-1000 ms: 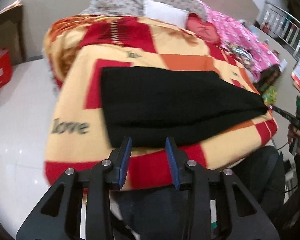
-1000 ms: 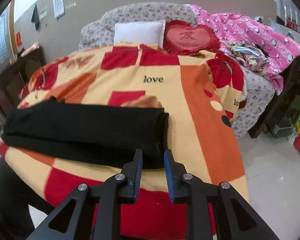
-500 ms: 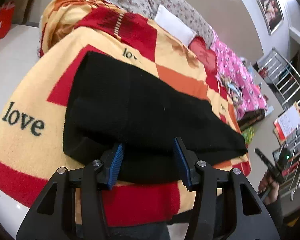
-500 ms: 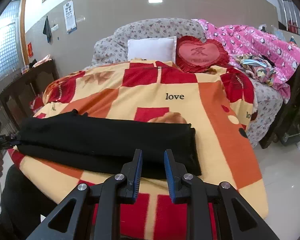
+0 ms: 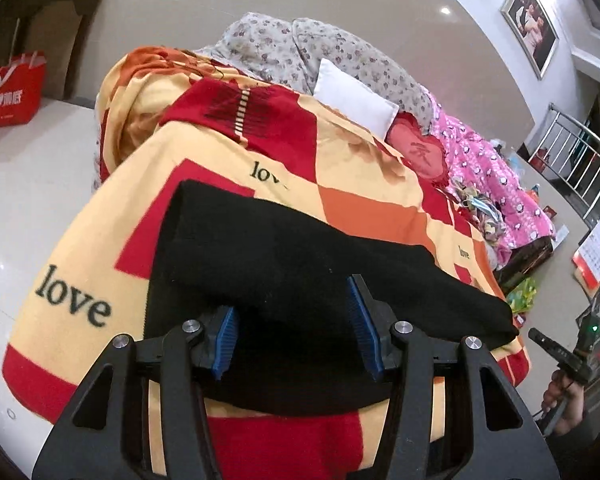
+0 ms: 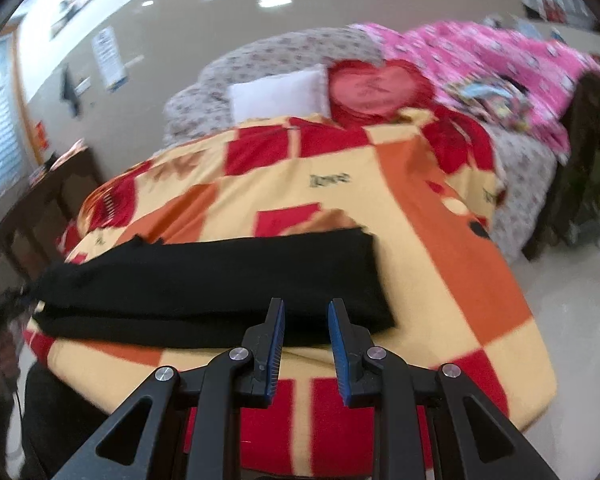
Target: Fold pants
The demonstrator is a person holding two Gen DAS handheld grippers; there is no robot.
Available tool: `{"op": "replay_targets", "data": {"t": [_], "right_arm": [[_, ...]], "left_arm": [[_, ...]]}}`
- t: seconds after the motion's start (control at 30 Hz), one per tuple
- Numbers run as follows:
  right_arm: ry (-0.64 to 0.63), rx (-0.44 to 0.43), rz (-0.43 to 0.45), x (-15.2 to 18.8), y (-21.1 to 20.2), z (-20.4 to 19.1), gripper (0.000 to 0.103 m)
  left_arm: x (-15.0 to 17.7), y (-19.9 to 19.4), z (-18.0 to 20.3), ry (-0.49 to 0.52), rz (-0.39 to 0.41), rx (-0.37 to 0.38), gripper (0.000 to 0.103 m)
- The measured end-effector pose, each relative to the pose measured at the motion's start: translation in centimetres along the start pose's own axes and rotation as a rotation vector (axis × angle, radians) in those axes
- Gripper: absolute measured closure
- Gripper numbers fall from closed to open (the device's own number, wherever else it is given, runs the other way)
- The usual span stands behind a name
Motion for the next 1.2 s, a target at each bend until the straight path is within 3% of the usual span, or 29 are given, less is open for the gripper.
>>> {"op": "replay_targets", "data": {"t": [0.03,0.17,0.27,0.5,0.6,0.7,0.8,0.97,1.1,1.2], "right_arm": [[0.028,0.000,-0.001,-0.1,0.0,0.6,0.082],[0.161,0.047,0.015,-0.6,-0.6,3.9,0.081],[0.277,0.052,0.029,-0.5,-1.1,5.7,0.078],[0.419,-0.109,-0.071,0.5,1.2,5.6,0.076],[0.320,-0.117,-0.100,0.6,2.1,3.7,0.076],[0.200,-0.095,-0.069,0.5,2.6,2.0,0.076],[0.174,-0.084,-0.071,0.6,3.7,1.7,0.076],[0.294,-0.152,-0.103,1.2,4.4,2.5,0.076],[0.354,-0.167,-0.064,0.5,4.3,3.3,0.076],[0.492,-0.196,-0.050,0.2,4.9,5.0,0.076]], "left_arm": [[0.1,0.0,0.1,0.005,-0.002,0.000,0.054],[0.0,-0.5,0.3,0.011,0.008,0.010,0.085],[0.0,-0.3,0.0,0.006,-0.002,-0.008,0.093],[0.6,0.0,0.7,0.057,-0.024,-0.039,0.092],[0.8,0.4,0.3,0.045,-0.039,-0.044,0.092],[0.8,0.5,-0.3,0.005,-0.051,-0.036,0.092],[0.9,0.6,-0.5,-0.003,-0.064,-0.033,0.092],[1.0,0.6,-0.4,0.002,-0.071,-0.034,0.092],[1.0,0.6,-0.5,-0.002,-0.071,-0.033,0.092],[0.9,0.7,-0.4,0.000,-0.065,-0.032,0.092]]}}
Point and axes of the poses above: each gripper's, at about its wrist camera, not at the fingertips, and y roughly the way its jaws point, z to its right, x to its underside, the point moved 5 cm from there along y, roughly the way its jaws point
